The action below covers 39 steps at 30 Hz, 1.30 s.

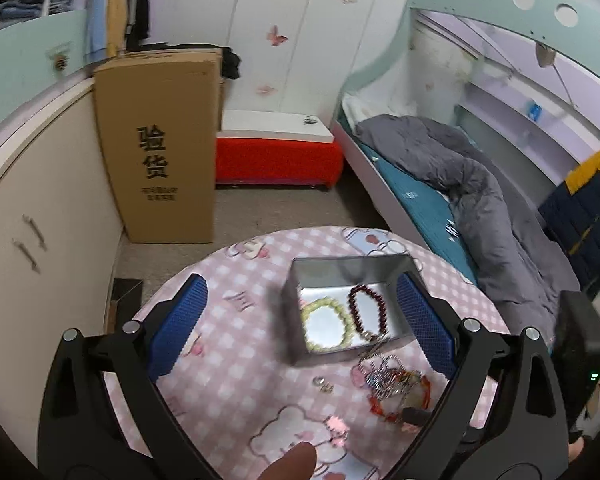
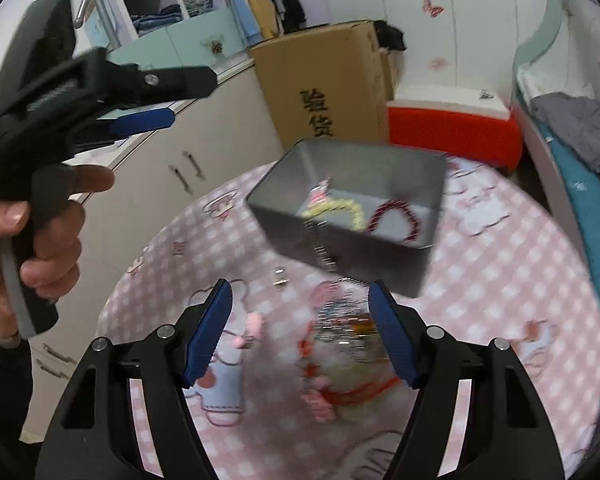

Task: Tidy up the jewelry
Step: 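Lower the silver chain with pink charm into the box and open the right tool, then return to the pile and grasp a pink bow charm with the right tool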

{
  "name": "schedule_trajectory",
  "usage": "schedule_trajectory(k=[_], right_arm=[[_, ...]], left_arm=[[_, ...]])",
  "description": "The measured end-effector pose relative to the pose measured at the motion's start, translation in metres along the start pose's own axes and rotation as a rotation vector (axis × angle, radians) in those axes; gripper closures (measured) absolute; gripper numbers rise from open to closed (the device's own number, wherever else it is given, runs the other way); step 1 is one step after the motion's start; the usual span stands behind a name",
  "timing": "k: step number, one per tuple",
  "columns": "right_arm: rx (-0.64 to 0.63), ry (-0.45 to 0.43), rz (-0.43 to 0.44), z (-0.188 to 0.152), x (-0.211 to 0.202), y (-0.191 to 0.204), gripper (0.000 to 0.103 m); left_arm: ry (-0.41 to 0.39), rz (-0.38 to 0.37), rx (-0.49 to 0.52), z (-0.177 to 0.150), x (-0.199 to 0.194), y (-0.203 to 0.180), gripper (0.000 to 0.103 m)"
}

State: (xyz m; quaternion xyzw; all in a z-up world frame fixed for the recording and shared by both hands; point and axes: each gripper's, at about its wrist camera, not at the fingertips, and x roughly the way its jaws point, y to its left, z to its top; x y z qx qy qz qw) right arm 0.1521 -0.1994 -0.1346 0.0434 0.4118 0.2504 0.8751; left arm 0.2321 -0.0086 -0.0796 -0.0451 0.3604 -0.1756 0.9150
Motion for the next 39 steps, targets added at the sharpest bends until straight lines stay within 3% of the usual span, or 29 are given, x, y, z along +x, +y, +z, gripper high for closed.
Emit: schedule_trajectory(k=[11, 16, 21, 34, 39], right_arm=[[0.039, 0.026, -0.008, 0.002, 0.043, -0.018, 0.037], [0.097, 0.015, -0.029, 0.003, 0.052, -0.018, 0.065], [0.128, -0.011, -0.083, 0.005, 0.057, -0.012, 0.100], [0.138, -0.169, 0.045, 0.038, 0.016, -0.009, 0.103], [0.168, -0.184, 0.010, 0.056, 0.005, -0.025, 0.101]], left_arm=[[0.005, 0.054, -0.086, -0.048, -0.027, 0.034, 0.010], [0.029, 0.059, -0.127, -0.063, -0.028, 0.046, 0.010], [0.051, 0.054, -0.132, -0.074, -0.025, 0.045, 0.010], [0.064, 0.041, -0.109, -0.083, -0.026, 0.037, 0.010], [0.067, 0.039, -0.103, -0.084, -0.025, 0.033, 0.010]])
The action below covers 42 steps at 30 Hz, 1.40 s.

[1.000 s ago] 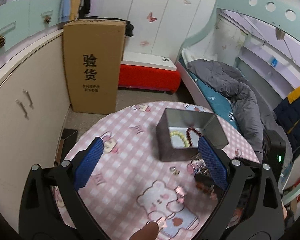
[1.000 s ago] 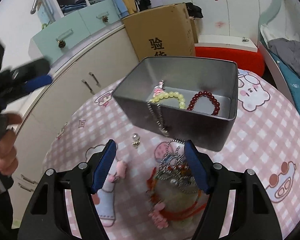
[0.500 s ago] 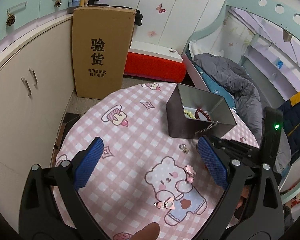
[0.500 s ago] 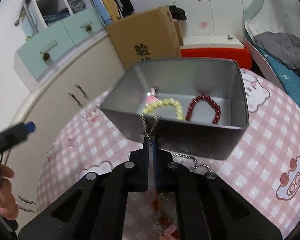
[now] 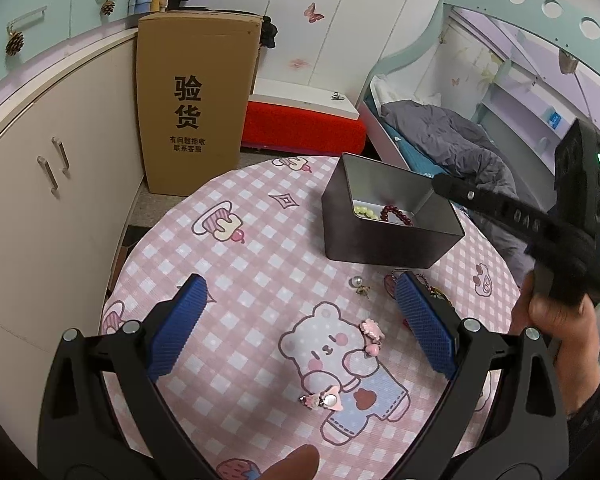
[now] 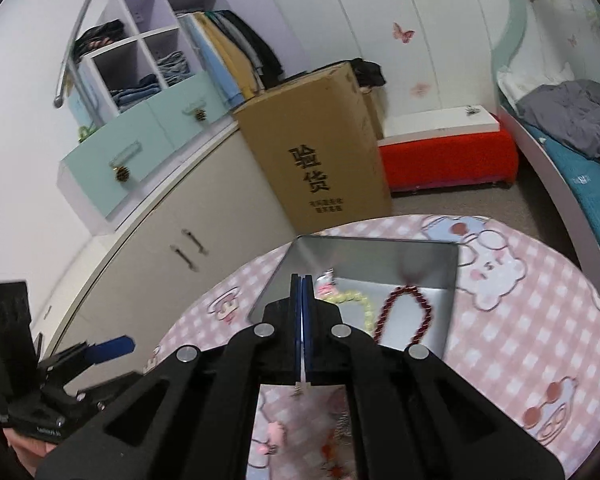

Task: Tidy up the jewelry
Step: 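Return to the pile and grasp a pink bow charm with the right tool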

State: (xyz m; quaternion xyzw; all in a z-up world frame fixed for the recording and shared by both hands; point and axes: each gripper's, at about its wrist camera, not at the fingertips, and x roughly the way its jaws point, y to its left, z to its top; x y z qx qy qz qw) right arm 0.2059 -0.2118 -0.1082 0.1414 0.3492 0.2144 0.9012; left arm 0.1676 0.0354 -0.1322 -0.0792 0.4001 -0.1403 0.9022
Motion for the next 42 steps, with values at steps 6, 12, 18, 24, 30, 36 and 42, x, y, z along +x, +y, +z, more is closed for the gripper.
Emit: schedule_trajectory(k=[6, 12, 18, 24, 30, 36, 42], right_arm=[[-0.007, -0.027, -0.090, -0.022, -0.023, -0.011, 0.017], [-0.009, -0.030, -0.134, -0.043, -0.049, -0.018, 0.012], [-0.062, -0.018, -0.167, -0.058, -0.064, -0.005, 0.011], [-0.073, 0.014, -0.136, -0.075, -0.056, 0.007, 0.011], [-0.076, 0.041, -0.119, -0.079, -0.051, 0.014, 0.011], [-0.106, 0.101, -0.073, -0.085, -0.035, 0.028, 0.011], [-0.163, 0.194, -0.029, -0.094, 0.002, 0.050, 0.028]], left_arm=[[0.005, 0.022, 0.038, -0.004, 0.002, -0.008, 0.010], [0.044, 0.043, 0.095, -0.022, 0.013, -0.018, 0.010], [0.067, 0.074, 0.126, -0.049, 0.012, -0.015, 0.010], [0.106, 0.069, 0.163, -0.079, 0.011, -0.016, 0.010], [0.113, 0.079, 0.227, -0.091, 0.021, -0.026, 0.015], [0.141, 0.041, 0.263, -0.094, 0.025, -0.028, 0.077], [0.144, -0.005, 0.174, -0.091, 0.019, -0.006, 0.094]])
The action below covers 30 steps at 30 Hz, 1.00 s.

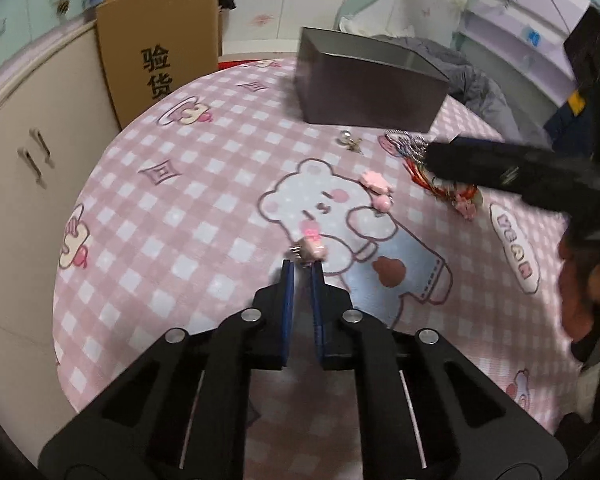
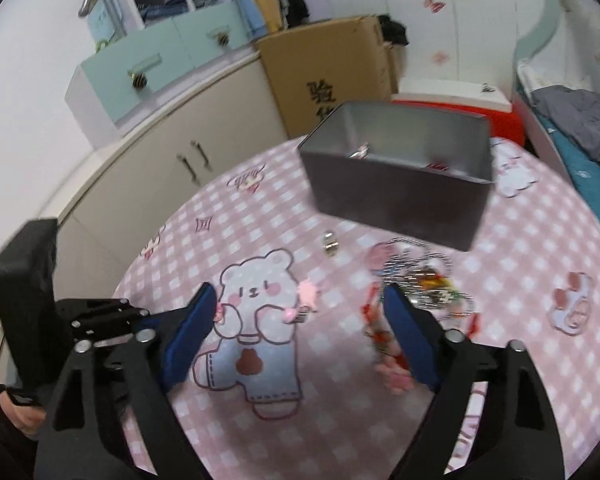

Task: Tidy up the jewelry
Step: 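Return to the pile and grasp a pink bow charm with the right tool, then grasp a small silver charm with the left tool while the right tool carries the pink charm to the box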

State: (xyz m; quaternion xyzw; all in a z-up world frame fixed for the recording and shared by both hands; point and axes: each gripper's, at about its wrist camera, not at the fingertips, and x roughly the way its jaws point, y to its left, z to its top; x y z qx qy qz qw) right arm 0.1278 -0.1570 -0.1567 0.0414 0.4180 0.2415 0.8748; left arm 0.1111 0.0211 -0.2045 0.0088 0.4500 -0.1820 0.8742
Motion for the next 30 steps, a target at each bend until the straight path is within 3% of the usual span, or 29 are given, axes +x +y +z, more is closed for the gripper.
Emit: schedule_trajectory(k=[7, 9, 10, 11, 12, 13, 14, 18, 22, 24, 26, 27, 29, 30], right_arm=[[-0.007, 0.038, -0.022, 0.001, 0.021, 0.001, 0.037], [-0.018, 0.058, -0.029, 0.000, 0.030, 0.001, 0.050], [-0.030, 0.076, -0.034, 0.000, 0.035, 0.003, 0.054], [-0.051, 0.098, -0.055, -0.002, 0.042, 0.005, 0.061], [-0.075, 0.086, -0.074, -0.004, 0.043, 0.008, 0.069], [-0.111, 0.085, -0.093, -0.006, 0.044, 0.012, 0.074], [-0.129, 0.083, -0.111, -0.007, 0.044, 0.014, 0.084], [-0.087, 0.076, -0.078, -0.013, 0.034, 0.005, 0.090], [-0.025, 0.054, -0.035, -0.015, 0.021, -0.006, 0.090], [-0.022, 0.047, -0.033, -0.014, 0.016, -0.007, 0.090], [-0.017, 0.043, -0.024, -0.014, 0.013, -0.007, 0.090], [-0.014, 0.041, -0.018, -0.014, 0.012, -0.006, 0.090], [-0.011, 0.035, -0.009, -0.013, 0.009, -0.004, 0.090], [-0.008, 0.031, -0.004, -0.013, 0.007, -0.003, 0.090]], left_arm=[[-0.006, 0.023, 0.001, 0.001, -0.002, 0.005, 0.093], [-0.003, 0.028, 0.002, 0.003, -0.001, 0.004, 0.085], [-0.008, 0.026, 0.002, 0.003, -0.002, 0.004, 0.068], [-0.017, 0.025, 0.003, 0.003, -0.003, 0.004, 0.034], [-0.036, 0.037, 0.007, 0.004, -0.005, 0.003, 0.024], [-0.067, 0.041, 0.017, 0.004, -0.009, 0.000, 0.023], [-0.067, 0.034, 0.022, 0.004, -0.009, 0.000, 0.023], [-0.046, 0.044, 0.042, 0.006, -0.001, -0.004, 0.023], [-0.029, 0.028, 0.037, 0.011, 0.012, -0.005, 0.024], [-0.026, 0.023, 0.060, 0.013, 0.015, -0.010, 0.038], [-0.025, 0.028, 0.102, 0.015, 0.018, -0.016, 0.063], [-0.025, 0.019, 0.111, 0.016, 0.018, -0.017, 0.069], [-0.017, -0.009, 0.106, 0.019, 0.018, -0.016, 0.092], [-0.010, -0.032, 0.095, 0.019, 0.018, -0.014, 0.092]])
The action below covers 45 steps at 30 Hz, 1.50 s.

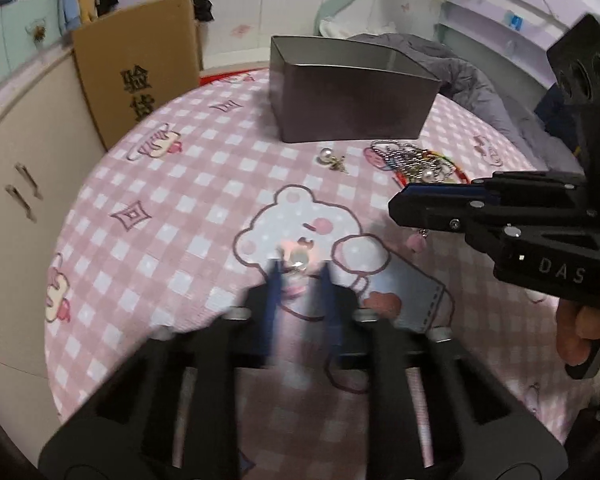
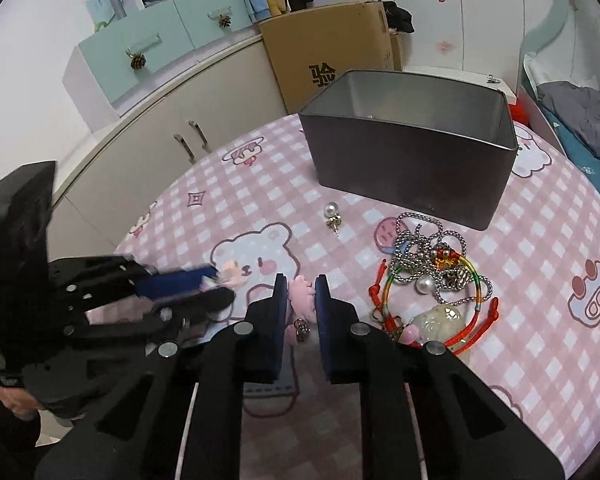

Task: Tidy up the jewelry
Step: 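Grasp a small silver charm with the left tool while the right tool carries the pink charm to the box, then open both tools over the grey box to drop the charms, then move both tools back over the jewelry pile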

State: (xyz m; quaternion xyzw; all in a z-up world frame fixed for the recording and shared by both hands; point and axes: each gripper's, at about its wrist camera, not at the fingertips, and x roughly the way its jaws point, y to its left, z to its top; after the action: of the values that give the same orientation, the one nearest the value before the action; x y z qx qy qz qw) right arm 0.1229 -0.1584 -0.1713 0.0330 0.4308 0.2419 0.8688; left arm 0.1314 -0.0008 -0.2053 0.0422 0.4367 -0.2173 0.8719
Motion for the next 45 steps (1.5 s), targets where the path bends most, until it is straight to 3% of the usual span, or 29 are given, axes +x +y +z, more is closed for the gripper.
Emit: schedule_trajectory(k=[6, 11, 18, 23, 31, 34, 35, 36, 37, 38, 39, 40, 45], right_arm=[[0.011, -0.042, 0.015, 0.009, -0.019, -0.001, 0.090], [0.001, -0.097, 0.009, 0.028, -0.041, -0.003, 0.090], [-0.028, -0.226, -0.042, 0.078, -0.089, -0.019, 0.090], [-0.033, -0.277, -0.086, 0.115, -0.107, -0.037, 0.090], [0.040, -0.225, -0.082, 0.133, -0.082, -0.066, 0.090], [0.077, -0.185, -0.065, 0.135, -0.066, -0.076, 0.088], [0.093, -0.177, -0.067, 0.136, -0.063, -0.079, 0.083], [0.114, -0.178, -0.077, 0.135, -0.061, -0.082, 0.065], [0.136, -0.191, -0.090, 0.133, -0.061, -0.085, 0.048], [0.155, -0.213, -0.104, 0.132, -0.064, -0.088, 0.022], [0.174, -0.241, -0.119, 0.129, -0.069, -0.092, 0.011], [0.190, -0.257, -0.112, 0.126, -0.072, -0.096, 0.010], [0.220, -0.275, -0.141, 0.120, -0.087, -0.103, 0.008]], left_arm=[[0.002, -0.039, -0.028, -0.005, -0.006, 0.003, 0.092], [-0.049, -0.055, -0.051, 0.008, -0.026, 0.005, 0.092], [-0.207, -0.069, -0.015, 0.074, -0.068, -0.002, 0.092], [-0.284, -0.060, -0.016, 0.130, -0.076, -0.006, 0.091], [-0.239, -0.107, -0.049, 0.184, -0.044, -0.012, 0.091], [-0.201, -0.076, -0.059, 0.193, -0.030, -0.012, 0.090], [-0.175, -0.068, -0.059, 0.196, -0.023, -0.013, 0.086], [-0.159, -0.064, -0.059, 0.198, -0.020, -0.013, 0.078], [-0.154, -0.046, -0.062, 0.199, -0.018, -0.012, 0.044], [-0.185, -0.003, -0.074, 0.197, -0.022, -0.010, 0.022], [-0.229, 0.021, -0.078, 0.194, -0.028, -0.006, 0.015], [-0.269, 0.019, -0.075, 0.190, -0.035, -0.004, 0.007], [-0.313, 0.065, -0.087, 0.182, -0.054, 0.002, 0.007]])
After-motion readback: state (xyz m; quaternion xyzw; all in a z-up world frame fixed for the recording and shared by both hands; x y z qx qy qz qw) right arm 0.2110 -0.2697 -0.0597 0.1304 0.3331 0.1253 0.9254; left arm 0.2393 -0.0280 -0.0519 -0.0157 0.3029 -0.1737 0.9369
